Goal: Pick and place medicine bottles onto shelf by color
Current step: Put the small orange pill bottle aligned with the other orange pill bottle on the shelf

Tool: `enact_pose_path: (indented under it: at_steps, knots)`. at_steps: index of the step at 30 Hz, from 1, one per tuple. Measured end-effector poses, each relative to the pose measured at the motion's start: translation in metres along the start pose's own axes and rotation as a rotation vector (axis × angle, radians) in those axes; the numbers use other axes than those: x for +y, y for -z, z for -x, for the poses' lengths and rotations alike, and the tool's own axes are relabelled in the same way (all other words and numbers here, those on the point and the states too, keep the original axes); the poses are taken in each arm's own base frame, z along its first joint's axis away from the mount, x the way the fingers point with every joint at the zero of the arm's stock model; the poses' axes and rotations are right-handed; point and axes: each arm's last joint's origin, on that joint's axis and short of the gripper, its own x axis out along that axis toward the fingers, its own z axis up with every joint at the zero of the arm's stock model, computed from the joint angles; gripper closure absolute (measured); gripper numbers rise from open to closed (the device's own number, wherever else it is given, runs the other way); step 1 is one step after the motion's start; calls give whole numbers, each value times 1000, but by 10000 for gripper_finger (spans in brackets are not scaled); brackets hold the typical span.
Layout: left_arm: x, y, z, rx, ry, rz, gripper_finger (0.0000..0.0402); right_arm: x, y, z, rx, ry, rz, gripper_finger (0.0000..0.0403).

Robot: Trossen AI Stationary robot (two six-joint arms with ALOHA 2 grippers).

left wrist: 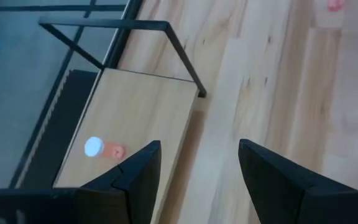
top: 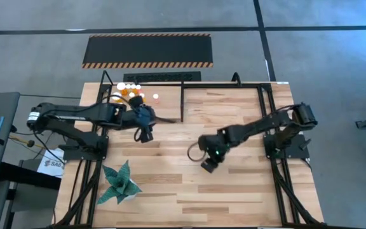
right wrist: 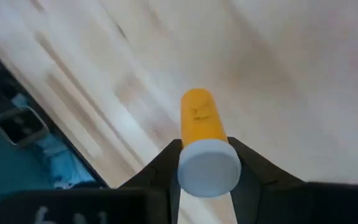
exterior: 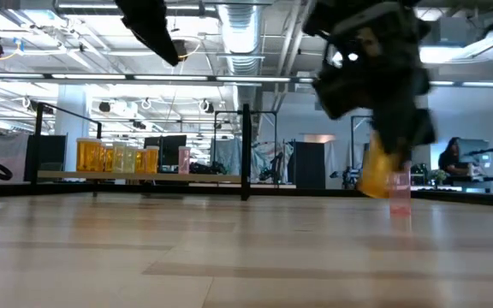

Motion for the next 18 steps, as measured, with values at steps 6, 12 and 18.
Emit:
enact_pose_path:
  at_steps: [6,12,18]
  knots:
    - [1,12,20,10,-32,13,198,1,-37,30,-150,-30,97,274]
    - [-4,18,25,25,-95,49,198,4,-76,60,-334,13,225,274]
    - [-13,37,12,66,-129,102,198,14,-117,65,-344,66,370,273]
